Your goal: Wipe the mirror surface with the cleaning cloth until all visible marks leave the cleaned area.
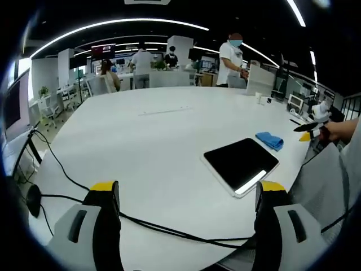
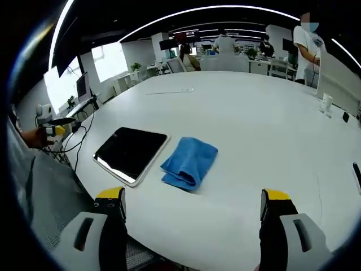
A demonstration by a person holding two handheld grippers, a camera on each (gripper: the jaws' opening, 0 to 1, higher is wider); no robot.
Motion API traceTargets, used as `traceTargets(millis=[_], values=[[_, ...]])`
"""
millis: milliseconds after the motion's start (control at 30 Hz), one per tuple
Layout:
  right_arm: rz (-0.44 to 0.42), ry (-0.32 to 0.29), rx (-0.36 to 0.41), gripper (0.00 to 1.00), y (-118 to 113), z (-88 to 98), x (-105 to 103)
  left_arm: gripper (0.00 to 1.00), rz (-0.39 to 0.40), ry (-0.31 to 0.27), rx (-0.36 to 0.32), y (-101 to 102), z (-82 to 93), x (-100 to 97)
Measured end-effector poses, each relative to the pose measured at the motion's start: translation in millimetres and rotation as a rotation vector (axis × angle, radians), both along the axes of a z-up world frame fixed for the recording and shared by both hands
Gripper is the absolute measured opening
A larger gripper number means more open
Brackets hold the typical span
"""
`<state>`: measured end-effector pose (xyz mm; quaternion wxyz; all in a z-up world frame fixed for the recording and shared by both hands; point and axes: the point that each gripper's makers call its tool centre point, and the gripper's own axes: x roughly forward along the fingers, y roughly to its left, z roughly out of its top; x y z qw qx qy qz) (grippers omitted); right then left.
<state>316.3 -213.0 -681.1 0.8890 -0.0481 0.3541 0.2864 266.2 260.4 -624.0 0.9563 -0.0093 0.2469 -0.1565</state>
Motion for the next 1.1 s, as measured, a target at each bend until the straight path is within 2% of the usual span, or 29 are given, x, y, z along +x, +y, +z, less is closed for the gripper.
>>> traceTargets(millis=[133,233,433,700,833,933,1100], values=[[-0.002,-0.008,-0.028,0.98,-3.3,-0.1,2.6,0.99,0.018,-0.004,-0.008,1.5,1.1,2.4],[-0.030,-0.031,0.001,0.98,-4.3,9.3,7.9,0.99,0.021,-0.011,-0.009,1.7,2.7,4.5],[-0.051,-0.041,-0.011,0.98,-9.9,9.3,8.0,0.99,0.012,-0.013,-0.005,1.6,4.8,6.0],[-0.086,-0.017,0.011,0.98,-12.5,4.3,4.6,0.99,0.037,-0.019,-0.019,9.1,8.1,9.3],[-0.079,-0.013,-0.001,0.98,-12.6,0.3,3.3,0.99,0.033,-0.017,-0.004,10.2,8.5,9.2],[-0.070,-0.005,-0.003,0.98,-10.6,-1.0,2.0,0.99,-0.002,-0.011,0.060,8.2,7.7,8.0],[-0.065,0.006,0.004,0.98,-8.7,-1.4,1.8,0.99,-0.015,-0.003,0.056,6.1,7.7,8.0]])
